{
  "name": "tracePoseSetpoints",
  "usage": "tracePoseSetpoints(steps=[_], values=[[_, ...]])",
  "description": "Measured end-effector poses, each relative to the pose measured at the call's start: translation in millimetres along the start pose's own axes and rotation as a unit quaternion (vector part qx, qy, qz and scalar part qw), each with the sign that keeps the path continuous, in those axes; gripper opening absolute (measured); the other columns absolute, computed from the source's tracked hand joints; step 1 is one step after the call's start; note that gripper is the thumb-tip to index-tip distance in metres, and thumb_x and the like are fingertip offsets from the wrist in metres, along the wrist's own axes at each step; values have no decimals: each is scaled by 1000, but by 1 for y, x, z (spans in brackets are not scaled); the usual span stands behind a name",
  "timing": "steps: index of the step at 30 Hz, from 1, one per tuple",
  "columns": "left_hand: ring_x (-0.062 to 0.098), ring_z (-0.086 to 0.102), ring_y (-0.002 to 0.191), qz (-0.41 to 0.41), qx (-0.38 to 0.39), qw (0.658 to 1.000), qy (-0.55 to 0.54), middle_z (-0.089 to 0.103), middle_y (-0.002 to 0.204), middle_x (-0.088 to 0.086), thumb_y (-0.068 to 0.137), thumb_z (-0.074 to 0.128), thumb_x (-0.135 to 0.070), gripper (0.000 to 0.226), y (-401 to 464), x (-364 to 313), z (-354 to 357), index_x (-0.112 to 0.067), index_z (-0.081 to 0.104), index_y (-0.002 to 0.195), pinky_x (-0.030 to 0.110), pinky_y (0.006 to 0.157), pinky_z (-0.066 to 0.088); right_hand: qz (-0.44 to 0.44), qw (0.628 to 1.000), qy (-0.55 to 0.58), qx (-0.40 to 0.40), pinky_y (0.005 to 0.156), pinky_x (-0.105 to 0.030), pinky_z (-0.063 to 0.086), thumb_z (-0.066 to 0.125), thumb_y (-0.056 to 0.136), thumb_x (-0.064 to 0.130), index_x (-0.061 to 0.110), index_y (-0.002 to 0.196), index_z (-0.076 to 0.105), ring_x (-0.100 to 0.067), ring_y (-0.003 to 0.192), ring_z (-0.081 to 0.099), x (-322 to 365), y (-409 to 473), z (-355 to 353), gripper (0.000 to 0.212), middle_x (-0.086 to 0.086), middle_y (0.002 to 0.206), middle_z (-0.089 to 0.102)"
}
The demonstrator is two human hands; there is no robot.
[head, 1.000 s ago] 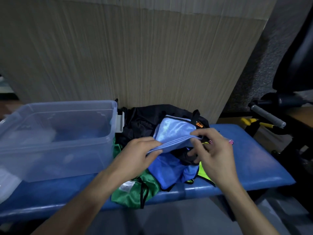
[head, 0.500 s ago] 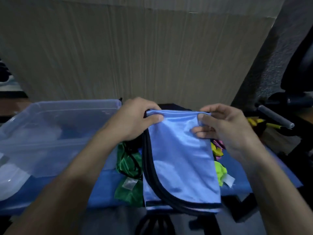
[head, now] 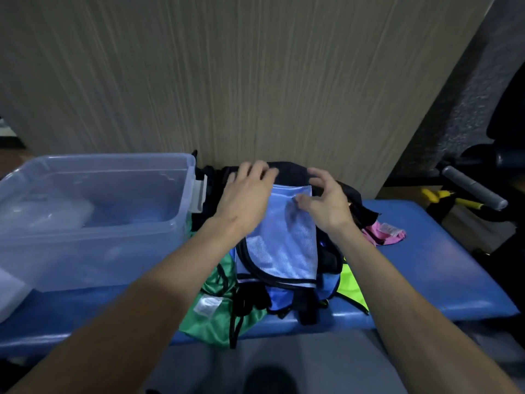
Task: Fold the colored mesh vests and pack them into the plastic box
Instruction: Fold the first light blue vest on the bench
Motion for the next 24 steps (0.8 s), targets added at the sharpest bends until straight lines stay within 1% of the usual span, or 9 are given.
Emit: tracePoseSetpoints(steps=[1, 3, 6, 8, 11, 14, 18, 20, 24], values=[[30, 49, 122, 51, 2, 997, -50, 50, 136, 2, 96, 62, -18, 47, -13, -9, -1, -20, 51, 141, 45, 96, 47, -34, 999, -23, 5, 80, -19, 55, 71, 91, 2, 24, 140, 53, -11, 88, 73, 0, -7, -3, 57, 2, 135, 54], [25, 46, 131, 117, 96, 980, -129, 50, 143, -2, 102, 51, -43, 43, -40, -22, 7, -27, 52, 142, 44, 108, 41, -83, 996, -31, 13, 78, -19, 56, 68, 93, 1, 24, 138, 55, -7, 87, 73, 1, -25, -10, 52, 3, 133, 56], [21, 9, 156, 127, 222, 963, -81, 17, 168, -7, 101, 32, -66, 63, -65, -18, 31, -37, 31, 157, 45, 125, 12, -106, 990, -86, -17, 77, -31, 58, 68, 91, 3, 22, 111, 64, -10, 81, 68, -3, -60, -26, 28, 3, 103, 68], [16, -13, 156, 115, 247, 959, -82, -3, 170, -13, 100, 30, -67, 66, -69, -12, 39, -41, 17, 160, 43, 127, -4, -83, 987, -138, 4, 70, -35, 54, 71, 90, 11, 24, 95, 62, -12, 68, 64, -12, -88, -34, 17, 5, 80, 68], [13, -24, 153, 111, 255, 957, -83, -16, 167, -17, 97, 25, -73, 71, -73, -14, 46, -46, 5, 160, 42, 125, -13, 5, 974, -203, 96, 69, -41, 52, 74, 90, 25, 23, 87, 60, -13, 64, 62, -30, -127, -33, 14, 1, 69, 68], [11, -28, 151, 107, 257, 956, -91, -20, 166, -19, 96, 25, -75, 72, -75, -12, 52, -49, 0, 159, 42, 125, -13, 47, 965, -238, 98, 74, -38, 51, 75, 89, 38, 22, 91, 58, -9, 70, 60, -45, -154, -30, 23, 6, 71, 66], [8, -26, 151, 97, 268, 951, -121, -18, 167, -20, 97, 28, -73, 71, -74, -13, 51, -48, 4, 159, 39, 125, -15, 96, 981, -153, 73, 84, -33, 54, 82, 80, 49, 27, 109, 58, -8, 88, 65, -54, -173, -17, 45, 10, 92, 67], [8, -25, 152, 89, 271, 950, -130, -16, 167, -20, 97, 29, -73, 71, -73, -14, 52, -48, 6, 159, 38, 125, -15, 120, 983, -138, 35, 80, -30, 52, 83, 77, 51, 28, 111, 55, -8, 84, 64, -56, -173, -9, 50, 10, 88, 65], [8, -24, 152, 84, 266, 952, -125, -14, 167, -19, 97, 30, -74, 71, -73, -15, 55, -48, 6, 159, 39, 125, -14, 125, 984, -128, 27, 61, -20, 42, 83, 83, 28, 22, 120, 50, -9, 67, 55, -61, -173, 5, 50, 5, 75, 58]])
Point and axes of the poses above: each hand's wrist, its own y-axis towards the middle knuckle, its own z-axis out of the palm, x = y × z, the point moved 3 cm from there along y, towards the middle knuckle
